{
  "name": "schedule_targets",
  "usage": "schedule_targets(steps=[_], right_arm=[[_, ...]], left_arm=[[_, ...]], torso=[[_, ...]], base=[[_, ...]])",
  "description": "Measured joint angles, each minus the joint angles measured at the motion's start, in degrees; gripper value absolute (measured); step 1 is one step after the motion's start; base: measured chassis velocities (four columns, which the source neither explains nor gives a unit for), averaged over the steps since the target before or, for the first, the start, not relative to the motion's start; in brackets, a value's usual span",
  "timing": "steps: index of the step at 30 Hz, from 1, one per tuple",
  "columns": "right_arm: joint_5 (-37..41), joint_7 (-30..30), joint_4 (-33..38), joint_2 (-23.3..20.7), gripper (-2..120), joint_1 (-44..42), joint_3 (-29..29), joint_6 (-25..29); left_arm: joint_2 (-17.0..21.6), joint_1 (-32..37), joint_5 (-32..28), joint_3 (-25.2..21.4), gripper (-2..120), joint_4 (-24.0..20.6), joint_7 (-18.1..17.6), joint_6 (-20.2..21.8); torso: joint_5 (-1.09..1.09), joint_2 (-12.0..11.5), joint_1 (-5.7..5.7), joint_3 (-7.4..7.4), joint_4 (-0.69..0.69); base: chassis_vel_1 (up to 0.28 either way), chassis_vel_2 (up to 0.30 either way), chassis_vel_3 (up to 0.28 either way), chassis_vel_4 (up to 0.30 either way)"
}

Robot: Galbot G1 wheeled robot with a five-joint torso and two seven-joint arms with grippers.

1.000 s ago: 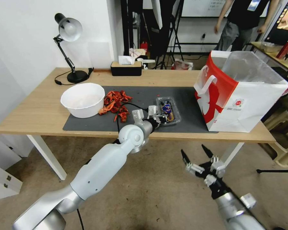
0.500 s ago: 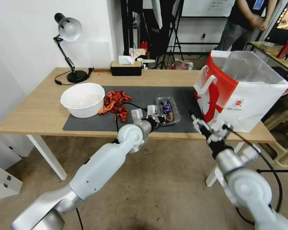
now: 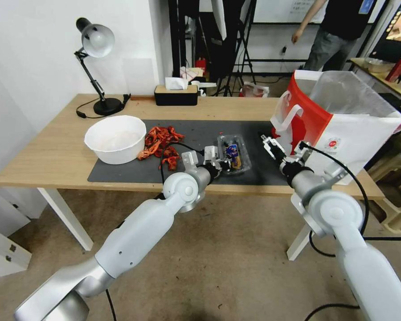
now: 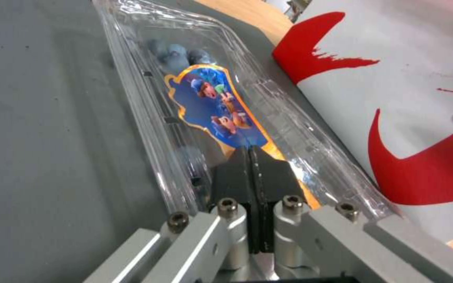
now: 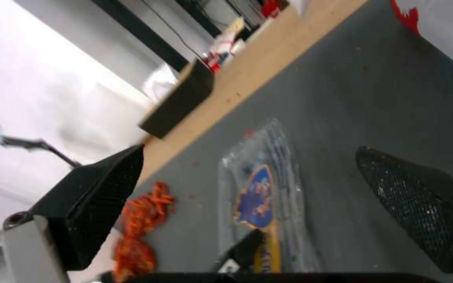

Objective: Close the takeout container lid, then place the container into the takeout bag.

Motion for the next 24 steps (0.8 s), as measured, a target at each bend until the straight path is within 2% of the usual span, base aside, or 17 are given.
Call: schedule_targets(steps=[9,11,13,19,24], right_arm=[[-2.98,0.54,-4.82,-0.56,100,5.44,-3.65,-8.37],[-3.77,-1.29,-6.95,-0.72,100,7.22,-4.50,-11.96],[-4.86,-2.74,-8.04,-0.79,100,8.03,-5.11,-12.94],[-12.17,-11.70,-13.72,-0.88,100,11.22,-7.49,-13.59],[-14.28,-13.69,-16.06,-0.77,100,12.77,-8.27,-15.54]], left_arm=[[-0.34,-0.05,0.01,0.51,0,0.45,0.14,-0.30],[-0.40,-0.08,0.01,0.52,0,0.56,0.15,-0.36],[-0.38,-0.14,0.00,0.53,0,0.58,0.15,-0.37],[0.16,-0.31,-0.60,0.23,0,0.60,0.24,-0.56],[0.61,-0.36,-0.90,0.08,0,0.53,0.33,-0.80]], torso=[[0.00,0.01,0.00,0.00,0.00],[-0.01,0.00,0.00,0.00,0.01],[-0.01,0.01,-0.01,0.00,0.00],[-0.01,0.01,-0.01,-0.01,0.00],[-0.01,0.01,-0.01,-0.01,0.00]], base=[[0.000,0.000,0.000,0.000],[0.000,0.000,0.000,0.000],[0.000,0.000,0.000,0.000],[0.000,0.000,0.000,0.000],[0.000,0.000,0.000,0.000]])
